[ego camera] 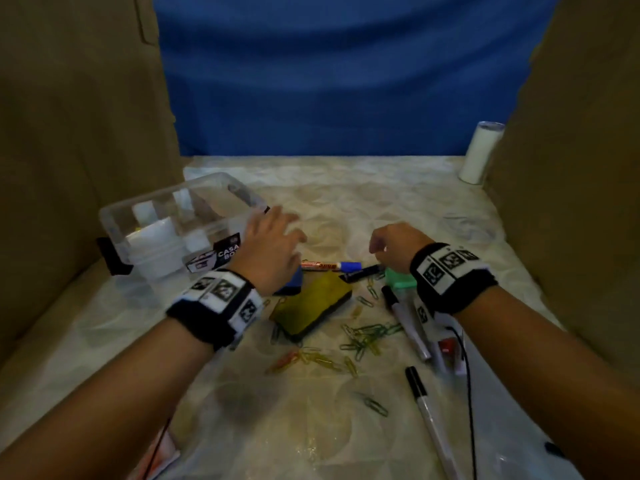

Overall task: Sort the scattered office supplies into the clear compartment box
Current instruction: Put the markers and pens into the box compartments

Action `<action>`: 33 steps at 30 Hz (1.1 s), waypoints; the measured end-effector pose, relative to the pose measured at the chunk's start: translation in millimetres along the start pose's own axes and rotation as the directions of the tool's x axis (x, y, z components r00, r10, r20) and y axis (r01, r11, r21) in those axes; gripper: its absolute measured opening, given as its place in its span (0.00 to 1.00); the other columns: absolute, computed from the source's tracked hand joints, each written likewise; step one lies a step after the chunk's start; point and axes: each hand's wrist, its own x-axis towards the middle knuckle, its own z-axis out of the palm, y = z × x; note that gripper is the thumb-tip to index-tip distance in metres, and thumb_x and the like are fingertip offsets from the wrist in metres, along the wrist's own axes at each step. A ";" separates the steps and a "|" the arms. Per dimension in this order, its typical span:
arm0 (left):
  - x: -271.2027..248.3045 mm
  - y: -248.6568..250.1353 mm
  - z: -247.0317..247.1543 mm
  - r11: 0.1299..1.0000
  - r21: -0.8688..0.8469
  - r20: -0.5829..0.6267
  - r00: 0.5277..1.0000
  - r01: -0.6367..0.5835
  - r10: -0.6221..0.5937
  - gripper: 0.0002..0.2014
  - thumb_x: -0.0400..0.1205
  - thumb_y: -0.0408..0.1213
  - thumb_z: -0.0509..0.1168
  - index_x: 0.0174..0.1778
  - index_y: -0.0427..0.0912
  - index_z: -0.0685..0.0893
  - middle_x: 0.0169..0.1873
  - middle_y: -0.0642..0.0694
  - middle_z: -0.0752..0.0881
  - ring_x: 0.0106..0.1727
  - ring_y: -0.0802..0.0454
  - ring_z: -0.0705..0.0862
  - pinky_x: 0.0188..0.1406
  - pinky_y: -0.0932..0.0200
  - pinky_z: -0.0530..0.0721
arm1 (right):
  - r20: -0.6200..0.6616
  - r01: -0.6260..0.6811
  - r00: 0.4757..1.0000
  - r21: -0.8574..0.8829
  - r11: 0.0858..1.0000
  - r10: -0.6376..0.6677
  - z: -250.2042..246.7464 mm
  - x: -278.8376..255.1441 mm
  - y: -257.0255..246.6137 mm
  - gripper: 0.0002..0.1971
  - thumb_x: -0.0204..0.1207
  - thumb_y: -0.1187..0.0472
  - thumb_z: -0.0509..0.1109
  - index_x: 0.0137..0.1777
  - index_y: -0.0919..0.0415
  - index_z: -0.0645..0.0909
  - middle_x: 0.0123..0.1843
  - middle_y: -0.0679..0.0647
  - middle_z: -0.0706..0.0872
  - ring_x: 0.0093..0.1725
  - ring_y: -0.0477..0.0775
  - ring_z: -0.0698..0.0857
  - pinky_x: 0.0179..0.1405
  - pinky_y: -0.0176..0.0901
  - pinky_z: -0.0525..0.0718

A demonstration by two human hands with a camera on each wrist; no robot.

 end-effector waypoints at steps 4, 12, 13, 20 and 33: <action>39.1 24.1 39.5 0.987 0.162 0.367 0.926 0.023 -0.082 0.16 0.83 0.46 0.58 0.68 0.54 0.75 0.68 0.46 0.75 0.69 0.40 0.71 0.70 0.34 0.62 | 0.250 0.089 0.967 -0.169 0.982 -0.044 16.8 27.5 1.7 0.15 0.77 0.60 0.69 0.63 0.56 0.80 0.64 0.56 0.83 0.61 0.61 0.83 0.56 0.47 0.80; 58.0 45.8 48.9 0.946 0.325 0.501 0.847 0.009 -0.180 0.17 0.76 0.35 0.66 0.61 0.45 0.78 0.61 0.40 0.78 0.67 0.37 0.71 0.74 0.34 0.58 | 0.301 0.188 0.949 -0.309 0.932 -0.091 52.9 54.5 -13.1 0.05 0.68 0.60 0.76 0.39 0.55 0.82 0.32 0.57 0.83 0.29 0.59 0.82 0.41 0.56 0.89; 58.1 45.2 49.9 0.947 0.321 0.498 0.847 0.018 -0.184 0.13 0.76 0.36 0.65 0.56 0.46 0.78 0.58 0.41 0.79 0.66 0.38 0.73 0.73 0.35 0.59 | 0.284 0.204 0.952 -0.298 0.932 -0.118 50.7 51.7 -11.3 0.06 0.67 0.59 0.77 0.37 0.53 0.81 0.32 0.55 0.83 0.29 0.59 0.83 0.41 0.56 0.89; 67.5 38.5 48.0 0.959 0.276 0.397 0.901 0.067 -0.177 0.07 0.82 0.40 0.61 0.53 0.45 0.80 0.53 0.42 0.78 0.58 0.39 0.77 0.67 0.39 0.66 | -0.044 0.200 0.977 -0.140 0.970 -0.208 17.9 17.0 9.7 0.09 0.78 0.60 0.65 0.57 0.57 0.76 0.55 0.58 0.75 0.52 0.64 0.80 0.40 0.50 0.77; -22.3 -5.1 -11.7 0.942 -0.114 0.164 0.941 0.316 -0.296 0.12 0.88 0.44 0.48 0.49 0.42 0.74 0.32 0.46 0.79 0.31 0.44 0.78 0.34 0.51 0.78 | -0.380 0.204 0.923 0.628 0.751 0.067 19.7 -12.6 4.4 0.11 0.79 0.61 0.64 0.56 0.54 0.65 0.44 0.60 0.85 0.39 0.61 0.87 0.40 0.63 0.88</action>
